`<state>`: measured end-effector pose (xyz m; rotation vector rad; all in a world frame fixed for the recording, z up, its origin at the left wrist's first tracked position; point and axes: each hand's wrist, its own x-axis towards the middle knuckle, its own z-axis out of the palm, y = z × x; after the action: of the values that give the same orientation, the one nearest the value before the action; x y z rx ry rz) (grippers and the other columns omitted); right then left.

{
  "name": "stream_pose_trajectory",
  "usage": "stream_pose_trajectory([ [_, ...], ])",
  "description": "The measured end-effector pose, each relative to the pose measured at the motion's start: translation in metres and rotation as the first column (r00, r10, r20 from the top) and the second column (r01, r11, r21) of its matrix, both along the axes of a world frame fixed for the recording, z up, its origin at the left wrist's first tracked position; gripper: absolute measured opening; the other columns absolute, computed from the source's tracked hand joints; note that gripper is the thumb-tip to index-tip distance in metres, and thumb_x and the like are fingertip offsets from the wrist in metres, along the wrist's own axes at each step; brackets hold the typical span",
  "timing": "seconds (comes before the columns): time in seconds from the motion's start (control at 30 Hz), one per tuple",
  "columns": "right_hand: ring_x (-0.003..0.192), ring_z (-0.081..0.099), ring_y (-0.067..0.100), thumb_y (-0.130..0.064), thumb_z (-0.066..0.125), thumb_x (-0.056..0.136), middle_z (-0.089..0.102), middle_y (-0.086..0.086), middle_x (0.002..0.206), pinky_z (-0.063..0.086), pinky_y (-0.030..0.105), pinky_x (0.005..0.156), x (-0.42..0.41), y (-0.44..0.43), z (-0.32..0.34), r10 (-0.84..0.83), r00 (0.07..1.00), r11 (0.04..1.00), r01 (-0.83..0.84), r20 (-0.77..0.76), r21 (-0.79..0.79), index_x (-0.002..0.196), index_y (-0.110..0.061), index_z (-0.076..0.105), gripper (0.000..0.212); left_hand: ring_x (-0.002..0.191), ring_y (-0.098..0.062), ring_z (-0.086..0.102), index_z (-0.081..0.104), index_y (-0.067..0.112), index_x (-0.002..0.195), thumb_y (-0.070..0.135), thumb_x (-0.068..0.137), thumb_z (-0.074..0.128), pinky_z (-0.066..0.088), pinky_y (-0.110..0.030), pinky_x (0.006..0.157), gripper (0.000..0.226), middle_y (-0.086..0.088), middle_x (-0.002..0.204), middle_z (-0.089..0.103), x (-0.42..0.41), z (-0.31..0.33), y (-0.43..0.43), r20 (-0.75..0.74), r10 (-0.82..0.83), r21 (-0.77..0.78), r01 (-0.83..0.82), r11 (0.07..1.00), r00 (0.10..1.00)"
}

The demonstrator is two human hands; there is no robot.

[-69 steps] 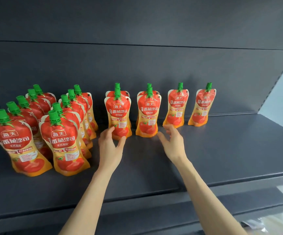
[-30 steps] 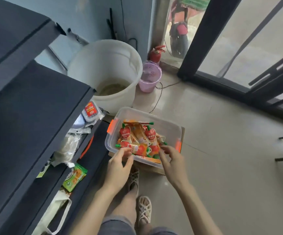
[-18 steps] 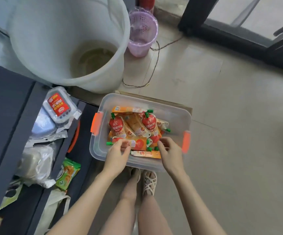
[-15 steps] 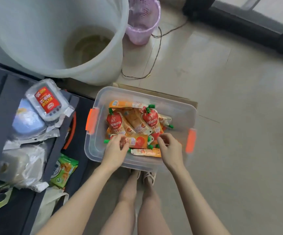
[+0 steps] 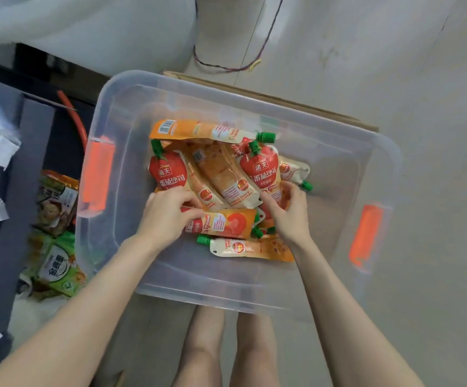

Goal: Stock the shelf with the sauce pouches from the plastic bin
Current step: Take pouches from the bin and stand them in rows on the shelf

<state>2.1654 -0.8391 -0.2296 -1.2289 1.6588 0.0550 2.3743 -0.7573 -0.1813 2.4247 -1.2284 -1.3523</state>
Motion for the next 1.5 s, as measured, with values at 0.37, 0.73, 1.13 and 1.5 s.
stream_pose_trajectory([
  [0.37, 0.091, 0.066, 0.020, -0.029, 0.067, 0.086, 0.070, -0.002, 0.093, 0.054, 0.049, 0.084, -0.021, -0.014, 0.005, -0.090, 0.980, 0.996, 0.085, 0.176, 0.035, 0.094, -0.019, 0.064, 0.013, 0.121, -0.031, 0.041, 0.055, 0.013, 0.116, 0.022, 0.066, 0.082, 0.026, -0.044, 0.102, 0.058, -0.013, 0.125, 0.047, -0.054, 0.000, -0.022, 0.356, 0.308, -0.291, -0.209, 0.934, 0.882],
  [0.73, 0.078, 0.064, 0.013, -0.033, 0.065, 0.087, 0.069, -0.006, 0.081, 0.050, 0.032, 0.069, -0.030, -0.007, 0.024, -0.068, 0.986, 0.990, 0.085, 0.151, -0.114, 0.086, -0.019, 0.064, 0.014, 0.108, -0.026, 0.059, 0.042, 0.007, 0.120, 0.028, 0.070, 0.081, 0.051, -0.046, 0.092, 0.067, -0.011, 0.123, 0.058, -0.098, -0.021, -0.024, -0.053, 0.988, 0.109, -0.983, 0.147, 0.142],
  [1.13, 0.082, 0.070, 0.018, -0.031, 0.069, 0.084, 0.073, 0.001, 0.087, 0.057, 0.036, 0.072, -0.019, 0.006, 0.080, -0.195, 0.948, 0.981, 0.191, 0.250, 0.042, 0.093, -0.018, 0.068, 0.016, 0.109, -0.015, 0.058, 0.047, 0.017, 0.126, 0.033, 0.083, 0.068, 0.050, -0.031, 0.090, 0.050, 0.003, 0.119, 0.060, -0.092, 0.038, -0.001, -0.380, 0.846, 0.151, -0.878, 0.455, 0.373],
  [1.5, 0.081, 0.072, 0.022, -0.028, 0.075, 0.072, 0.076, 0.006, 0.090, 0.057, 0.029, 0.066, -0.010, 0.038, 0.263, -0.028, 0.823, 0.994, -0.035, 0.568, 0.100, 0.098, -0.012, 0.071, 0.031, 0.083, -0.009, 0.071, 0.067, 0.024, 0.095, 0.043, 0.073, 0.068, 0.053, -0.018, 0.062, 0.029, 0.010, 0.091, 0.075, -0.091, 0.234, 0.083, -0.628, 0.710, -0.121, -0.941, 0.316, 0.319],
])
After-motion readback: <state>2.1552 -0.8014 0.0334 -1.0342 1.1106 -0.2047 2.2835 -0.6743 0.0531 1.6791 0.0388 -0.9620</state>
